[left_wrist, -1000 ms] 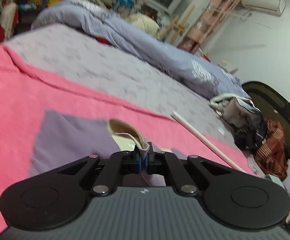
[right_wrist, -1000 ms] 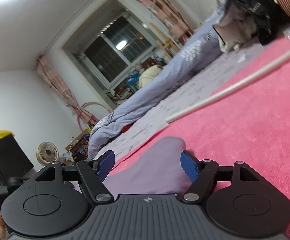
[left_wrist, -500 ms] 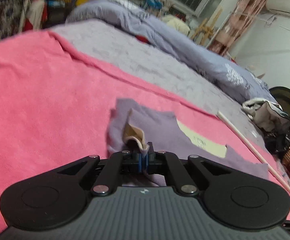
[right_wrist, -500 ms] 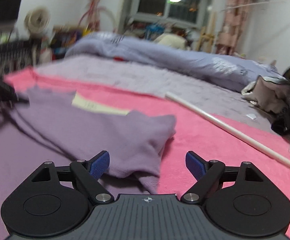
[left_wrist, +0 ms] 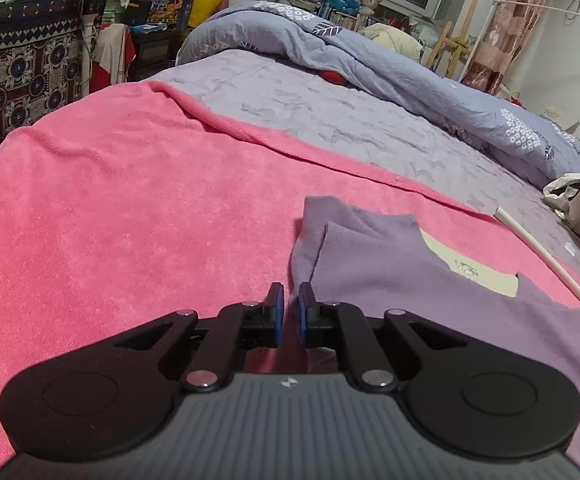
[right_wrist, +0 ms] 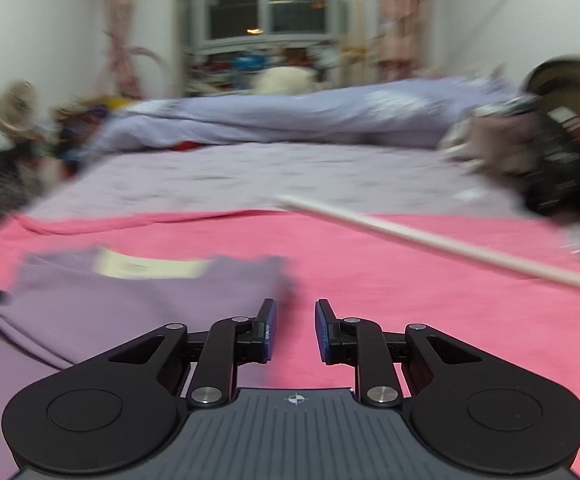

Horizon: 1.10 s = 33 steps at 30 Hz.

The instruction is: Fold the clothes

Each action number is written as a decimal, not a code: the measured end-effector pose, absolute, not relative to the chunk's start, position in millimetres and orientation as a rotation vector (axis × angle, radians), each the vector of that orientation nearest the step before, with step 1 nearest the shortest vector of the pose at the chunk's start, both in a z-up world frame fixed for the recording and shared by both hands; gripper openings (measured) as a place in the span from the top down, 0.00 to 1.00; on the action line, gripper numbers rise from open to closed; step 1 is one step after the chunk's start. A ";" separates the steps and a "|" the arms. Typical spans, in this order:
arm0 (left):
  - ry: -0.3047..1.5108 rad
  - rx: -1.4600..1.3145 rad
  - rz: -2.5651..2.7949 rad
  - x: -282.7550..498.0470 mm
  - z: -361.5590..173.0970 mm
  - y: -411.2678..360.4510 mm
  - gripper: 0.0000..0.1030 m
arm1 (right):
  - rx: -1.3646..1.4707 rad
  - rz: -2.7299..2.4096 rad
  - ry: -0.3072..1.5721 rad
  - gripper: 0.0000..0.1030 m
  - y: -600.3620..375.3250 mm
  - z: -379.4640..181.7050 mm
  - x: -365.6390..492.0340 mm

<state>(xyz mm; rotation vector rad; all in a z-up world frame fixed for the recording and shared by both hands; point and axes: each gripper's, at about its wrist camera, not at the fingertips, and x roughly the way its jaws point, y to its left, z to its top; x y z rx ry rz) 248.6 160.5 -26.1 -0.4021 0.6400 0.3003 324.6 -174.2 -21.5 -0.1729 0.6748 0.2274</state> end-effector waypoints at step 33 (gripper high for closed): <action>0.666 -0.353 0.357 248.5 -28.4 165.6 0.88 | -0.175 0.371 0.653 0.60 -181.6 -29.4 306.9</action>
